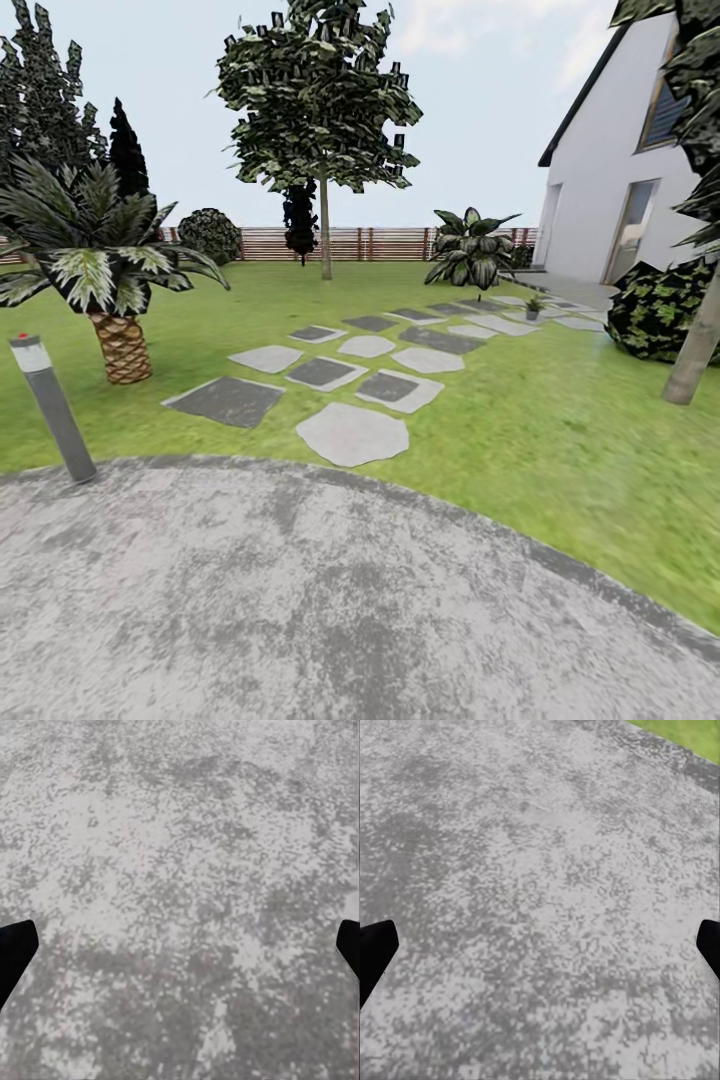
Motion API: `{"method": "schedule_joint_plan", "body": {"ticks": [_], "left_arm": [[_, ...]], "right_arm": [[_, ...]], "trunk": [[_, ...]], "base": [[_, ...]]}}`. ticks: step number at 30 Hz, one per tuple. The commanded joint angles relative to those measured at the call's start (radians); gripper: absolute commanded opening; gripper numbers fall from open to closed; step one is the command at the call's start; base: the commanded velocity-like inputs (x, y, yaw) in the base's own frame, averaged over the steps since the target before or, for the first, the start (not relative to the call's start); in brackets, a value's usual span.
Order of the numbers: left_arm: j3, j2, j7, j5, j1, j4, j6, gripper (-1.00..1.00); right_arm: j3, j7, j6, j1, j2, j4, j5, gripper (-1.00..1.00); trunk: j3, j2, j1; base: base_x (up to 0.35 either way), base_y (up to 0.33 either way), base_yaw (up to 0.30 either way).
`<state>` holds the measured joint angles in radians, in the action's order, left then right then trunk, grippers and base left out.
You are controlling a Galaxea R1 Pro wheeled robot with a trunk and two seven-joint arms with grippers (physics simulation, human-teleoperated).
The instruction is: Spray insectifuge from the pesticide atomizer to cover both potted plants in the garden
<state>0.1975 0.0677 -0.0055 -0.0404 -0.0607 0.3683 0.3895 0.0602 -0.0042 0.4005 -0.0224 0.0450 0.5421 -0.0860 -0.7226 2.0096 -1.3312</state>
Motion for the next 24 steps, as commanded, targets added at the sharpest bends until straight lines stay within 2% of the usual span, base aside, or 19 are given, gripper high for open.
{"method": "schedule_joint_plan", "body": {"ticks": [1,24], "left_arm": [[0.000,0.000,-0.001,-0.004,-0.001,-0.001,0.003,1.00],[0.000,0.000,-0.001,-0.004,-0.001,-0.001,0.003,1.00]], "right_arm": [[0.004,0.000,0.003,-0.001,-0.001,-0.001,-0.009,1.00],[0.004,0.000,0.003,-0.001,-0.001,-0.001,-0.009,1.00]], "trunk": [[-0.001,0.000,0.000],[-0.001,0.000,0.000]], "base": [[0.339,0.000,0.000],[0.339,0.000,0.000]]}}
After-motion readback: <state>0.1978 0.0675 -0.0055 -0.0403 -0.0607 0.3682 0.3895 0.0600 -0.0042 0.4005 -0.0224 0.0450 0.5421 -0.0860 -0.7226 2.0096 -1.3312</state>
